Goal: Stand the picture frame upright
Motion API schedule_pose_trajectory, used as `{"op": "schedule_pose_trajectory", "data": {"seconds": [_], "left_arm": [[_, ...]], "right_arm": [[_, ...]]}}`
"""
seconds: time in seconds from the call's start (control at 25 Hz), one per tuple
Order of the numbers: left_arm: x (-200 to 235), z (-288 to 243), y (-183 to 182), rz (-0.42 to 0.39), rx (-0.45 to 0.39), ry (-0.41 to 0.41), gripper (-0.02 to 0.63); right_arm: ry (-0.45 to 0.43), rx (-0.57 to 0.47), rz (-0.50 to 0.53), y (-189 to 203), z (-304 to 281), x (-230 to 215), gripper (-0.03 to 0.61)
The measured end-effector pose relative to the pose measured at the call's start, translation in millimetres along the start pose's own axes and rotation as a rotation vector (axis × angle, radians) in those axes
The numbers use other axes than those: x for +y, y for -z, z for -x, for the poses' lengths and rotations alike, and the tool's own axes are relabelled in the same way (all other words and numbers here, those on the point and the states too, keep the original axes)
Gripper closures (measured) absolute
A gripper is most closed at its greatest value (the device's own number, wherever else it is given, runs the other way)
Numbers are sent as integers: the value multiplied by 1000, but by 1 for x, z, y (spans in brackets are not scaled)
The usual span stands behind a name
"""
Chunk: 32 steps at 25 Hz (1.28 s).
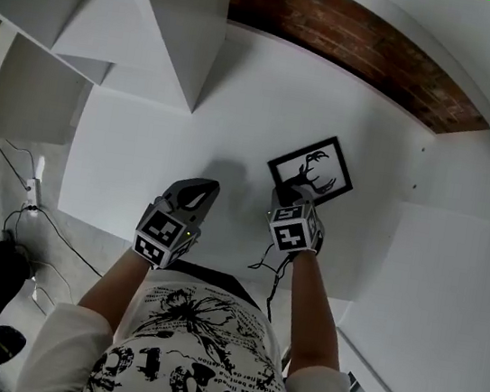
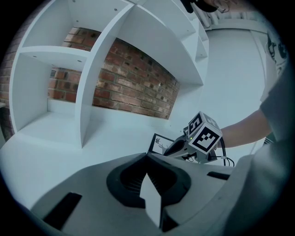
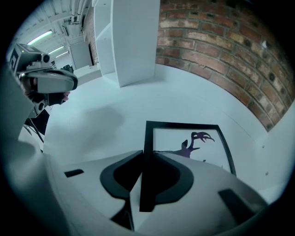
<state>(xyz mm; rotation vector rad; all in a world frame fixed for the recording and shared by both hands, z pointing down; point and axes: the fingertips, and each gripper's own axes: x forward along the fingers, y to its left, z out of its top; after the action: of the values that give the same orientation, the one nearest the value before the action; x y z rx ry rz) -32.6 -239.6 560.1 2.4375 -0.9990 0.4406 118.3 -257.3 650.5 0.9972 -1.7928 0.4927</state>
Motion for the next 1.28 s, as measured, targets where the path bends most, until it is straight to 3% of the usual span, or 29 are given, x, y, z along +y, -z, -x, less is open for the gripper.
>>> {"op": "schedule_pose_trajectory", "data": {"seconds": [0.52, 1.28], "left_arm": [[-23, 26, 23, 16, 23, -61, 606], [-74, 71, 68, 20, 45, -80, 606]], "right_arm": [[-20, -32, 82, 23, 15, 31, 505], [-94, -32, 216, 75, 48, 99, 505]]}}
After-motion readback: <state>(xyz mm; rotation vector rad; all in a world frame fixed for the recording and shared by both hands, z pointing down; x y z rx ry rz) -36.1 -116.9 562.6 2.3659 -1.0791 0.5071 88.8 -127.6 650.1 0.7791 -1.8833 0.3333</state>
